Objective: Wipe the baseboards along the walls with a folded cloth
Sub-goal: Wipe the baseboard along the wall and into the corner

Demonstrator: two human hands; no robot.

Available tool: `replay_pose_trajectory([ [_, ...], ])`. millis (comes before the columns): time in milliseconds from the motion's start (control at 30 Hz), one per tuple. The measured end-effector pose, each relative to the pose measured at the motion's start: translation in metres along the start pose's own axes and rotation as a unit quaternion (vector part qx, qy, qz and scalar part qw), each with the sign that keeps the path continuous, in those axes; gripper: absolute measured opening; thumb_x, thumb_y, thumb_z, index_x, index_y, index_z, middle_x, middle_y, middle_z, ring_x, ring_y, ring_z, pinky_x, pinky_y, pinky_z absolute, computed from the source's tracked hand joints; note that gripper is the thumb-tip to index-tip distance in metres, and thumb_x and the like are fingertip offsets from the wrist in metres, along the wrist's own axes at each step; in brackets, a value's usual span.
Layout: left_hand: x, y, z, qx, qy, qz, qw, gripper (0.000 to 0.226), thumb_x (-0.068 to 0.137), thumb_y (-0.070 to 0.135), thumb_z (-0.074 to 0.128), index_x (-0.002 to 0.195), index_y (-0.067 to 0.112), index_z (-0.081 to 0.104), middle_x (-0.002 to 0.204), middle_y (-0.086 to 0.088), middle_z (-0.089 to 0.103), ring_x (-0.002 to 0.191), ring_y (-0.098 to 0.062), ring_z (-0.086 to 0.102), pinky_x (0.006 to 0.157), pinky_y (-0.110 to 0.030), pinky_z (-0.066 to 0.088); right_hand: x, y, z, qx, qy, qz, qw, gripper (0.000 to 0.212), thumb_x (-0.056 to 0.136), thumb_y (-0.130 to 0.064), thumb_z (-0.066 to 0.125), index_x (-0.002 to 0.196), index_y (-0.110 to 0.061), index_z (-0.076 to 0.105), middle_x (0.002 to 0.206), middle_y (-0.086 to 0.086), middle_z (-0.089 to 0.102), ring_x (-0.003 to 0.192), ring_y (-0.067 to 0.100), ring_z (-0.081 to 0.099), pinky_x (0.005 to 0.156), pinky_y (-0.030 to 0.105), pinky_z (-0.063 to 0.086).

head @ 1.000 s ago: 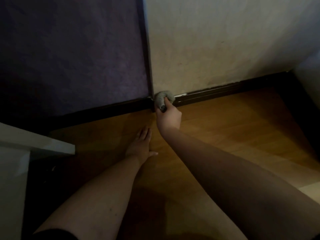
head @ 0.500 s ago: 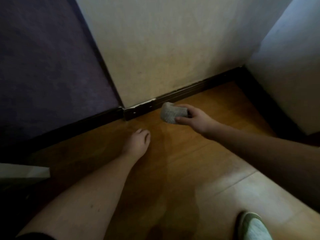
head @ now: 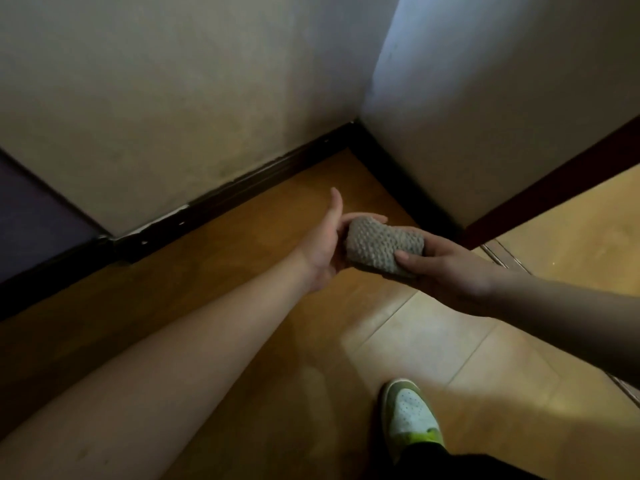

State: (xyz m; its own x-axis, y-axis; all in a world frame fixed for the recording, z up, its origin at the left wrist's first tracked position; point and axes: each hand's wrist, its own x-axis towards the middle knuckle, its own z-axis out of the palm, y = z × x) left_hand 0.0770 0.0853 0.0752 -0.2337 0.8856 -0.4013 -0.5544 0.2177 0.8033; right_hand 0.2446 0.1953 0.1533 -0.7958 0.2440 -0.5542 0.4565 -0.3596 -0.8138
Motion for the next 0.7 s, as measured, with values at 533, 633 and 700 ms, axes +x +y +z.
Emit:
replay_pose_trajectory([
  [533,-0.001,-0.023,0.017,0.302,-0.022,0.049,0.952,0.044,0.082,0.028,0.078,0.122,0.029,0.060,0.110,0.017,0.067,0.101,0.004,0.063,0.081,-0.015,0.051,-0.016,0.056,-0.017,-0.284,0.279,-0.152,0.905,0.032,0.092,-0.026,0.065,0.123,-0.023,0.057,0.102,-0.007,0.069,0.083,0.006,0.070,0.073,0.023,0.058],
  [633,0.003,-0.025,0.015,0.235,-0.026,0.037,0.971,0.034,0.083,0.011,0.077,0.107,0.030,0.063,0.106,0.007,0.071,0.096,-0.007,0.070,0.079,-0.023,0.057,-0.014,0.057,-0.021,-0.239,0.259,-0.133,0.926,0.040,0.087,-0.033,0.069,0.124,-0.024,0.058,0.106,-0.006,0.069,0.089,0.009,0.070,0.078,0.028,0.059],
  [700,0.002,-0.023,0.014,0.273,-0.038,0.048,0.960,0.037,0.083,0.013,0.077,0.115,0.027,0.062,0.103,0.014,0.068,0.092,0.005,0.067,0.071,-0.013,0.053,-0.016,0.057,-0.023,-0.196,0.235,-0.125,0.944,0.050,0.076,-0.044,0.074,0.121,-0.029,0.059,0.105,-0.009,0.069,0.094,0.008,0.069,0.078,0.025,0.058],
])
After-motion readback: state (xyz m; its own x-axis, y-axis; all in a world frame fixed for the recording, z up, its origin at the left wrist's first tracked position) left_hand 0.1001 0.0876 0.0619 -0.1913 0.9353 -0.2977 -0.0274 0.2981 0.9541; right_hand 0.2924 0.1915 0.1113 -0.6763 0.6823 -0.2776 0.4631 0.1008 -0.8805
